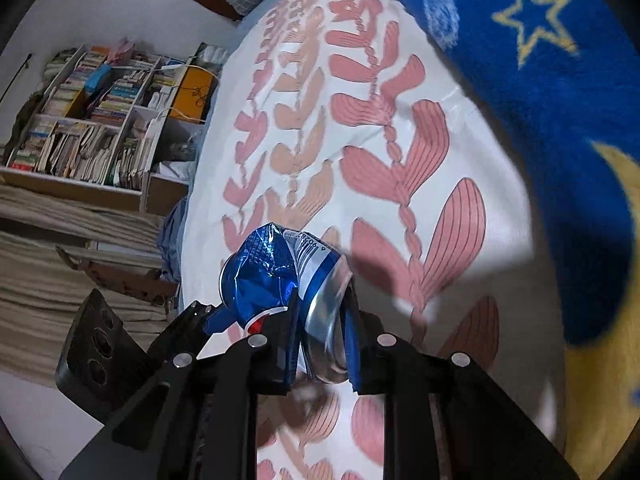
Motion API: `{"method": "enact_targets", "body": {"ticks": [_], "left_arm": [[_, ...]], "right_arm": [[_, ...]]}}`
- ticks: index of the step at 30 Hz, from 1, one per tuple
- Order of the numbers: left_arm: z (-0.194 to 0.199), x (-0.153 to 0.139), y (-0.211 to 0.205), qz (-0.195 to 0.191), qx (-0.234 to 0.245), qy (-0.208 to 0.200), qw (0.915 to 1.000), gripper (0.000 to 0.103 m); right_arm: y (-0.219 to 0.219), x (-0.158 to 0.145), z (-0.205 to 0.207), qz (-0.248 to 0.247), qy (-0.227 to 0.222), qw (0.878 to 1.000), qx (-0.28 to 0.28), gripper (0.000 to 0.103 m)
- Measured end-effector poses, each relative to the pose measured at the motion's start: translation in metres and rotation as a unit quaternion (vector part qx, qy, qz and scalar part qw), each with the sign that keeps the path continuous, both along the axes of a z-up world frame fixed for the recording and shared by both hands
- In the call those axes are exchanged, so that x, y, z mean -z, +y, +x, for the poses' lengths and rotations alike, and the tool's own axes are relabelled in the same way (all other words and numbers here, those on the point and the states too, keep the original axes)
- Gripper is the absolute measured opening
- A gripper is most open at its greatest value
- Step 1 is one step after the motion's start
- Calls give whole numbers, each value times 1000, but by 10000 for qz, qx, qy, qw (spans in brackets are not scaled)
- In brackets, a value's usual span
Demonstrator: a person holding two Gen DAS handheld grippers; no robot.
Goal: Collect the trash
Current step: 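Carry the Pepsi can in both tools over the orange basket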
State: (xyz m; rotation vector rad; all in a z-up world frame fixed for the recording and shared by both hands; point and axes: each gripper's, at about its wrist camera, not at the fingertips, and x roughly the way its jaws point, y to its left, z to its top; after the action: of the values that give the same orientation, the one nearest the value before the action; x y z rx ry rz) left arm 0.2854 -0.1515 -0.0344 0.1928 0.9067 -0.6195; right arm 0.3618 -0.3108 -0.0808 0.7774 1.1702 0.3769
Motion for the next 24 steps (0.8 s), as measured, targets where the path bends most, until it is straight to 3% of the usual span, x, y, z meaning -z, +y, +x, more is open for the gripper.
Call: {"method": "enact_targets", "body": {"ticks": [10, 18, 24], "left_arm": [[-92, -67, -14, 191, 66, -340, 9992, 50], [-195, -120, -48, 281, 122, -505, 9982, 48], [-270, -137, -80, 385, 439, -584, 9966, 47]], "right_arm": [[-5, -81, -107, -192, -524, 9981, -255, 20], [-30, -137, -240, -167, -730, 9970, -184, 19], [-62, -162, -352, -104, -726, 9973, 78, 19]]}}
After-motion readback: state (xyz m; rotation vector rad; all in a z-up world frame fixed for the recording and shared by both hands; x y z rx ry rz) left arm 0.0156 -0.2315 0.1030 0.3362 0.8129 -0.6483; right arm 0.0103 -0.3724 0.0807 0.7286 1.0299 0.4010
